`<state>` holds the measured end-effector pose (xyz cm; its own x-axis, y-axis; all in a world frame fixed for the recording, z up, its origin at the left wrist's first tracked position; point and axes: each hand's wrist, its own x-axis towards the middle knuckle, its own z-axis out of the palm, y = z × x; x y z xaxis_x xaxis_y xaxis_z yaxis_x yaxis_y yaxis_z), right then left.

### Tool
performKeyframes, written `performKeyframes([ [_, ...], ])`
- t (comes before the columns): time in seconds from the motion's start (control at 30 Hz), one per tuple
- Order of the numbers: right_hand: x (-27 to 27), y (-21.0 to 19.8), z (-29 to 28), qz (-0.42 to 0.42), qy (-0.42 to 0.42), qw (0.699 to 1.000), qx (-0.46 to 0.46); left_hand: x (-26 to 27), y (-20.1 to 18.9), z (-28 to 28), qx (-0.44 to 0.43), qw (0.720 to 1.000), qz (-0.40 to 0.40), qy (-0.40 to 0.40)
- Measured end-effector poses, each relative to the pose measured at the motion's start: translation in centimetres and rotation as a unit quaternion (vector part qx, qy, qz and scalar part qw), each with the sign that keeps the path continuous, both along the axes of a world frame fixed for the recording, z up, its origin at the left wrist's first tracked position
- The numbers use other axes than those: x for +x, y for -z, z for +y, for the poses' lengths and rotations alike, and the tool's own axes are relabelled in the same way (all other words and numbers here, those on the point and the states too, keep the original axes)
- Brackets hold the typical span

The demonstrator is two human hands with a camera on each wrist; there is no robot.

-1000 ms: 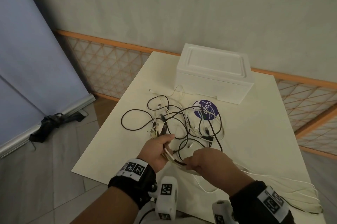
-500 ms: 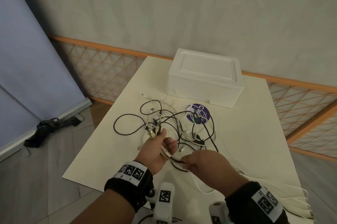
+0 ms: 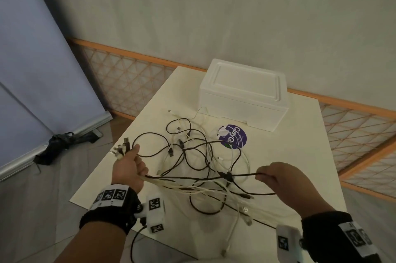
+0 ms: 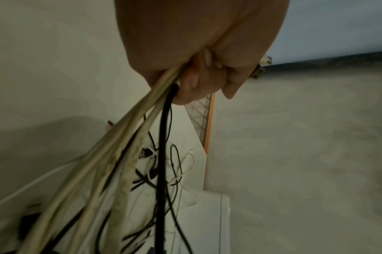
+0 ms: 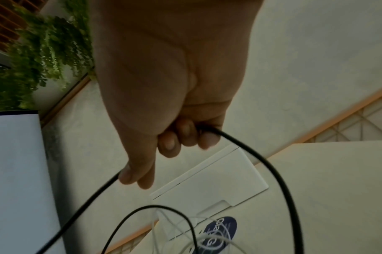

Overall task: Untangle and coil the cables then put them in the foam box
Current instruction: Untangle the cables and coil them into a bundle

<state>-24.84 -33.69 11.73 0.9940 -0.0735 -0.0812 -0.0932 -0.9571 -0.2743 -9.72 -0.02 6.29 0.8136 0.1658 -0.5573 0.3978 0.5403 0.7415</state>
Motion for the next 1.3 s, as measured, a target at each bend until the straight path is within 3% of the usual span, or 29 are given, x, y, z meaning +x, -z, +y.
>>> performKeyframes([
  [0.2, 1.0, 0.4, 2.8, 0.004, -0.004, 0.999, -0.032, -2.3, -0.8, -3.2, 0.124, 0.98, -0.062, 0.143],
  [0.27, 1.9, 0.1, 4.8, -0.006, -0.019, 0.999, -0.046, -3.4, -1.8, -5.4, 0.184, 0.945, -0.107, 0.248],
  [0.33, 2.9, 0.1, 6.8, -0.023, -0.038, 0.997, -0.064, -4.6, -3.0, -7.7, 0.245, 0.883, -0.148, 0.371],
  [0.4, 3.8, 0.0, 8.4, -0.046, -0.05, 0.995, -0.072, -5.4, -4.0, -9.6, 0.254, 0.829, -0.164, 0.47],
  [0.47, 4.5, -0.4, 9.0, -0.056, -0.045, 0.996, -0.049, -5.4, -4.4, -10.3, 0.214, 0.815, -0.144, 0.519],
  [0.53, 4.9, -1.2, 8.0, -0.053, -0.006, 0.999, -0.009, -4.2, -4.1, -9.5, 0.205, 0.841, -0.11, 0.488],
  [0.67, 4.4, -2.9, 2.1, -0.069, 0.116, 0.989, 0.068, 0.8, -2.1, -4.5, 0.261, 0.918, -0.051, 0.293],
  [0.73, 3.9, -3.7, -0.2, -0.08, 0.152, 0.977, 0.124, 2.5, -1.4, -2.1, 0.287, 0.928, -0.038, 0.233],
  [0.9, 5.0, -3.9, 0.9, -0.119, 0.137, 0.969, 0.167, 3.9, -0.5, -1.8, 0.296, 0.934, -0.005, 0.2],
  [0.97, 5.6, -3.4, 1.9, -0.141, 0.118, 0.967, 0.175, 4.0, -0.4, -2.2, 0.319, 0.926, -0.015, 0.204],
  [1.07, 6.6, -2.9, 3.3, -0.137, 0.069, 0.984, 0.096, 3.3, -1.4, -3.0, 0.372, 0.898, -0.11, 0.208],
  [1.13, 7.3, -2.7, 4.5, -0.124, 0.024, 0.991, 0.046, 2.4, -2.6, -4.2, 0.355, 0.895, -0.171, 0.209],
  [1.2, 8.0, -2.6, 6.0, -0.129, -0.032, 0.991, 0.014, 1.5, -3.7, -5.3, 0.307, 0.887, -0.223, 0.264],
  [1.23, 8.4, -2.5, 6.8, -0.136, -0.064, 0.989, -0.004, 1.1, -4.1, -5.9, 0.283, 0.87, -0.25, 0.316],
  [1.3, 9.0, -2.1, 8.4, -0.147, -0.122, 0.981, -0.024, 0.4, -4.9, -7.1, 0.27, 0.806, -0.291, 0.439],
])
